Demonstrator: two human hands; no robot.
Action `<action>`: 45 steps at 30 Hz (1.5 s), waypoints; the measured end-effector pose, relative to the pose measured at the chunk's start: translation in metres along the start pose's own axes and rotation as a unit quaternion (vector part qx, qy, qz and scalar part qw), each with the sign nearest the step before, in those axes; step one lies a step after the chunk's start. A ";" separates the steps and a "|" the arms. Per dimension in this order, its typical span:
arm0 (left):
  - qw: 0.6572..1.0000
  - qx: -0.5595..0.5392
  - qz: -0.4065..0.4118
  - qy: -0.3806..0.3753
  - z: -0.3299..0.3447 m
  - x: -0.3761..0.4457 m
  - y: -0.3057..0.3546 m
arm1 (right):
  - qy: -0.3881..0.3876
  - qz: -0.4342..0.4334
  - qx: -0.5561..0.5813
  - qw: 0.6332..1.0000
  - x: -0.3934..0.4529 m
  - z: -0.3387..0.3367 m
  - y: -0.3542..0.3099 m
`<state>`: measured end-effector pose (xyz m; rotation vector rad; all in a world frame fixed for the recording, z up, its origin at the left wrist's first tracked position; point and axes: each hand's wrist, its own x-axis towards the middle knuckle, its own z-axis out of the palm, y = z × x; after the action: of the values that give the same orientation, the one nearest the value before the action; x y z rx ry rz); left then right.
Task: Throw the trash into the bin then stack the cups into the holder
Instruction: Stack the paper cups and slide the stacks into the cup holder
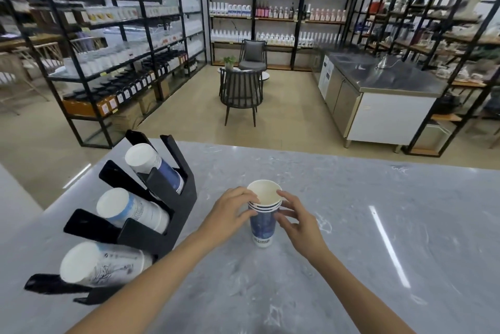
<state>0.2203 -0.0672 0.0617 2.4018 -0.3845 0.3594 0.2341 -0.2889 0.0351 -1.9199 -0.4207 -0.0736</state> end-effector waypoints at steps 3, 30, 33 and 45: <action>0.999 -0.029 0.005 0.032 -0.014 -0.001 0.006 | 0.004 -0.025 -0.009 1.000 0.002 -0.005 -0.015; 0.965 -0.244 -0.011 0.100 -0.180 -0.062 0.030 | -0.056 -0.359 -0.104 0.926 0.031 0.045 -0.156; 0.977 -0.193 0.015 0.094 -0.198 -0.069 0.017 | -0.059 -0.346 -0.058 0.935 0.051 0.066 -0.173; 0.986 -0.131 -0.096 0.026 -0.287 -0.053 -0.044 | -0.120 -0.205 -0.103 0.966 0.116 0.154 -0.245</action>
<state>0.1431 0.1625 0.2293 2.1449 -0.1624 0.2663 0.2410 -0.0398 0.2227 -2.0251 -1.0059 -0.1631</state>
